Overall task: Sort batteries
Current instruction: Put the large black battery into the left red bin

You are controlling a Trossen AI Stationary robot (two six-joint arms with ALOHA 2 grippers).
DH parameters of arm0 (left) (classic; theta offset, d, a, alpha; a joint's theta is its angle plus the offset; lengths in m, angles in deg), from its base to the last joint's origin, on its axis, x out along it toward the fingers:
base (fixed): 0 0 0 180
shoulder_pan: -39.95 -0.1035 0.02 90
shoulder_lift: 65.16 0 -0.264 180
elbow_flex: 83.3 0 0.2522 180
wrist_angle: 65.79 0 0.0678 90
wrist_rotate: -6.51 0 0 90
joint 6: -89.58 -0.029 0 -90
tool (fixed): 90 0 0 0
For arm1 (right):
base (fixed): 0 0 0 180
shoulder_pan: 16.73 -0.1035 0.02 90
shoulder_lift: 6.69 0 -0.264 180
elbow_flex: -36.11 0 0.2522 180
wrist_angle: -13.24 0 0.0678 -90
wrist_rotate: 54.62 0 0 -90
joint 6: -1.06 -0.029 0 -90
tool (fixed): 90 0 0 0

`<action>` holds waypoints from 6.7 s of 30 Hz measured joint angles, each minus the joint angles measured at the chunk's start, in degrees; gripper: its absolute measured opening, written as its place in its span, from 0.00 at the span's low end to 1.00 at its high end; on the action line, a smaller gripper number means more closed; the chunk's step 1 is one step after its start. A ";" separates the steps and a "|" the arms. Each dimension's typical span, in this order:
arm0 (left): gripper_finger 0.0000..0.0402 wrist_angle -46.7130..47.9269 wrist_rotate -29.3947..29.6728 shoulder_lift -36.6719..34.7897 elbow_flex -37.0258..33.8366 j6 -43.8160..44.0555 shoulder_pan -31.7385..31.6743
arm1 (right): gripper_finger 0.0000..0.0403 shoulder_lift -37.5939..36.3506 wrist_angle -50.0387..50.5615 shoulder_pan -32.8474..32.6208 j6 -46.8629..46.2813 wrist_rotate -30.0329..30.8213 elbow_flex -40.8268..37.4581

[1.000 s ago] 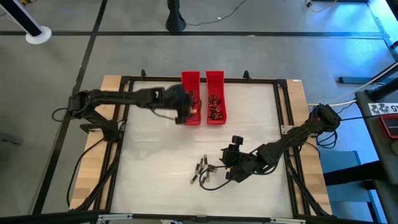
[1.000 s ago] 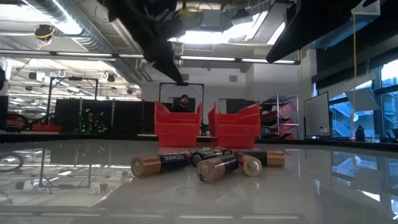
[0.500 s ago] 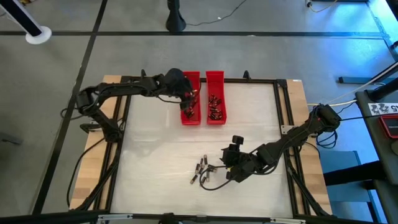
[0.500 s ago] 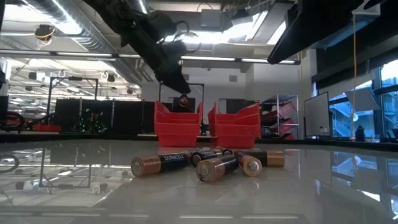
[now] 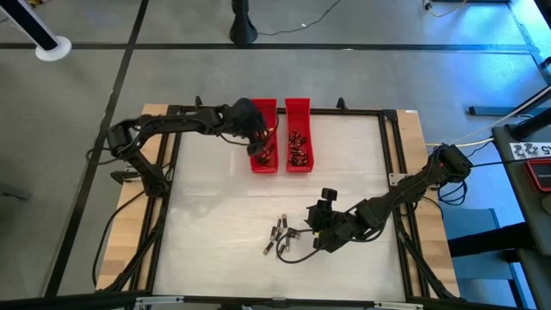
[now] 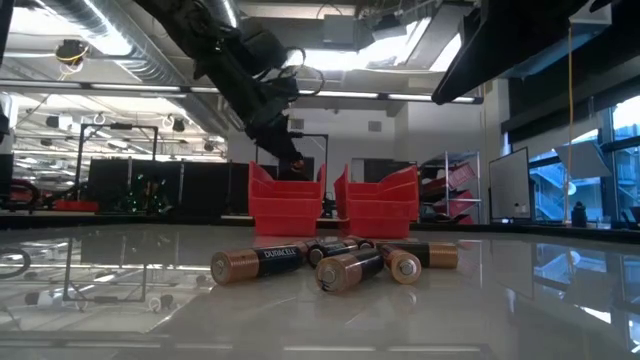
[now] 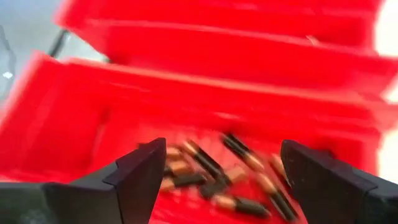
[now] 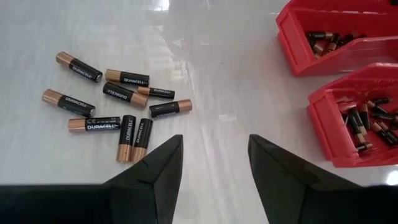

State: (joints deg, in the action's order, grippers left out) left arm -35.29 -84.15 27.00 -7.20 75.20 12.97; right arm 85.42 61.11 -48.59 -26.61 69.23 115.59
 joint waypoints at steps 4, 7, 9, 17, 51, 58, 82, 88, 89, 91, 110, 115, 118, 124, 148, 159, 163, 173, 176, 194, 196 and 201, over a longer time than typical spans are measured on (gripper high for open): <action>0.75 6.60 -0.78 -1.44 0.00 -0.83 3.02 | 0.45 0.00 0.34 0.00 -0.76 -0.30 0.00; 0.75 10.90 -0.79 -2.77 0.00 -0.06 6.53 | 0.45 0.00 0.33 0.00 -0.76 -0.44 0.00; 0.75 12.63 -0.81 -3.48 0.00 0.83 9.65 | 0.45 0.00 0.31 0.00 -0.69 -0.44 0.00; 0.75 11.38 -0.84 -3.27 0.00 6.15 24.89 | 0.45 0.00 0.19 0.00 -0.65 -0.44 0.00; 0.75 -13.72 13.48 6.25 -8.57 24.47 52.08 | 0.43 12.22 -12.31 5.62 -10.48 -15.85 -0.35; 0.75 -12.58 13.96 6.31 -8.57 24.49 53.25 | 0.34 16.74 -10.90 5.64 -9.57 -15.64 2.56; 0.75 -12.20 14.01 6.29 -8.53 24.91 54.00 | 0.28 20.76 -11.31 5.58 -12.67 -17.27 2.77; 0.75 -12.23 14.00 6.29 -8.55 24.82 54.03 | 0.26 21.72 -7.50 5.53 -13.00 -15.28 3.04; 0.75 -12.23 14.00 6.29 -8.52 24.84 54.03 | 0.24 21.73 -7.14 5.59 -12.80 -15.30 3.06; 0.75 -12.21 14.02 6.29 -8.53 24.91 54.03 | 0.17 21.77 -6.22 5.68 -12.67 -15.28 3.06; 0.75 -8.06 14.03 6.20 -8.52 25.96 54.42 | 0.10 7.96 3.94 4.94 -7.36 -4.33 2.39; 0.75 -7.36 14.29 6.20 -8.52 26.24 54.55 | 0.10 2.24 3.23 6.84 -2.02 0.34 2.49; 0.75 -6.49 14.45 6.20 -8.52 26.29 54.75 | 0.10 0.25 1.16 9.21 1.67 0.79 2.47; 0.75 -3.64 17.51 5.70 -8.52 27.50 55.52 | 0.10 -0.57 -8.54 16.28 12.43 -5.21 2.49; 0.75 21.77 43.49 -6.87 -8.55 46.79 63.07 | 0.10 6.62 -44.28 46.59 24.56 -34.12 2.62; 0.75 21.78 43.51 -6.87 -8.55 46.92 63.49 | 0.10 13.65 -42.19 48.76 22.81 -37.18 8.05; 0.75 21.87 43.51 -6.85 -8.55 46.86 63.51 | 0.11 14.79 -40.90 48.76 22.83 -36.64 8.46; 0.75 21.64 43.52 -6.85 -8.55 45.88 63.20 | 0.26 14.97 -38.10 48.76 22.85 -34.95 8.48; 0.75 21.54 43.52 -6.83 -8.55 46.54 63.21 | 0.30 14.97 -38.02 48.76 22.86 -34.95 8.48; 0.75 13.80 43.07 -6.83 -8.57 43.78 63.21 | 0.34 2.20 -10.69 35.11 24.81 -42.40 8.52; 0.75 11.32 42.16 -6.83 -8.57 42.55 63.21 | 0.34 1.79 -7.85 30.91 23.24 -42.35 8.52; 0.75 3.88 33.42 -6.83 -8.57 40.03 61.53 | 0.34 2.04 0.65 20.21 15.78 -37.84 8.48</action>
State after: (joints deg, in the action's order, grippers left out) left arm -31.40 -50.73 20.18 -15.76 115.23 74.50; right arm 87.46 61.76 -28.38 -10.83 31.39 124.07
